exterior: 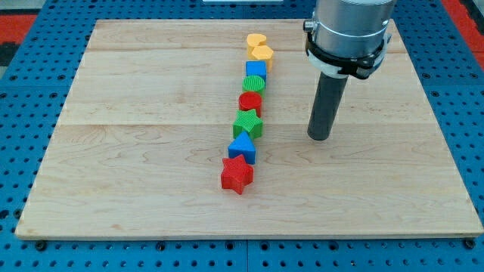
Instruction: Push the green star diagonal to the triangle
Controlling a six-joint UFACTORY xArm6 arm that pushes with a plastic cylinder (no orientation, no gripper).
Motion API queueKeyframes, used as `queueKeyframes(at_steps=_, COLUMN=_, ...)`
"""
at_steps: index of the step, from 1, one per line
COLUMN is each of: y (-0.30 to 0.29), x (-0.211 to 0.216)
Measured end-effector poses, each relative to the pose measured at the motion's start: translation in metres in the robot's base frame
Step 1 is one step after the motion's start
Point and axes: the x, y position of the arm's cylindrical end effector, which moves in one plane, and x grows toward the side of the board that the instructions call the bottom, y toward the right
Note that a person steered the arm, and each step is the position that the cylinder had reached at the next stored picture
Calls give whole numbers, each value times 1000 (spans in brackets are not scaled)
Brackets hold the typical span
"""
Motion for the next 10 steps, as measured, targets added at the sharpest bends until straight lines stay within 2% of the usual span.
queueKeyframes(at_steps=6, y=-20, x=0)
queueKeyframes(at_steps=7, y=-90, x=0)
queueKeyframes(at_steps=8, y=-115, x=-2)
queueKeyframes(at_steps=9, y=-155, x=-24)
queueKeyframes(at_steps=10, y=-170, x=-5)
